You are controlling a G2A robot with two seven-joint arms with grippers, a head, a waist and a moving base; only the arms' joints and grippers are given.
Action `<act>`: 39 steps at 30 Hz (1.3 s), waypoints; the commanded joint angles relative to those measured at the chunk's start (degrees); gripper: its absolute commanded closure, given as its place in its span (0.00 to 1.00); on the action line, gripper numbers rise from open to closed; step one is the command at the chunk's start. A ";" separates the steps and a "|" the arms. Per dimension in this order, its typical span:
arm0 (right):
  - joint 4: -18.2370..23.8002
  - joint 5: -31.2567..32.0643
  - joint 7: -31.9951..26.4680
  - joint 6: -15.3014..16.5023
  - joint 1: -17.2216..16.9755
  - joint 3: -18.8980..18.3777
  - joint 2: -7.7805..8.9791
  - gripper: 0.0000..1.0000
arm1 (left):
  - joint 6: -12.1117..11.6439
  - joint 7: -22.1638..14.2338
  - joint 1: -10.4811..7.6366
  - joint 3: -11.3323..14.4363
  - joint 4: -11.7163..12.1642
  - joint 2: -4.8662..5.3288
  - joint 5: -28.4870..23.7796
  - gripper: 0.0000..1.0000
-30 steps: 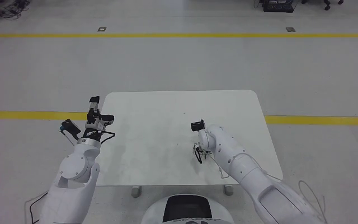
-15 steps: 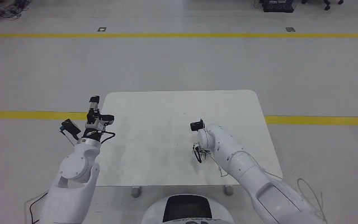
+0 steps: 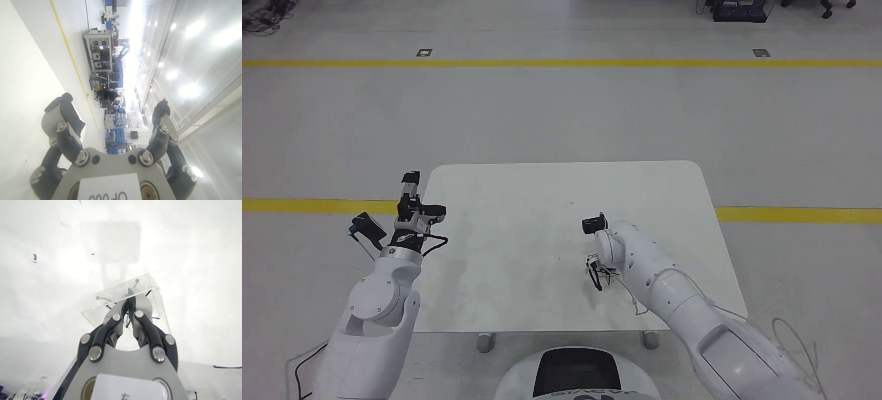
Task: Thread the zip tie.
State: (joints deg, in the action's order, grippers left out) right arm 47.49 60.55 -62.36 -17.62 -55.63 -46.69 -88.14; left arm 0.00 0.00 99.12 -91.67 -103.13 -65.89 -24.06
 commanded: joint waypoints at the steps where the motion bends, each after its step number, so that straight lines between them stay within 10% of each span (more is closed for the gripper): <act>1: 0.61 0.46 -0.18 -0.28 -0.18 0.00 0.06 1.00 | 0.00 0.00 0.00 0.00 0.00 0.00 0.00 0.00; 31: 34.94 14.88 -0.83 0.27 -19.83 -12.17 5.96 1.00 | 0.00 0.00 0.00 0.00 0.00 0.00 0.00 0.00; 39: 41.82 5.65 0.72 14.84 -24.87 -20.87 8.06 1.00 | 0.00 0.00 0.00 0.00 0.00 0.00 0.00 0.00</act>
State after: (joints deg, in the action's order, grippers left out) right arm 88.93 67.43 -61.44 -4.54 -80.15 -66.25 -80.32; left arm 0.00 0.00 99.12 -91.67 -103.13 -65.89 -24.06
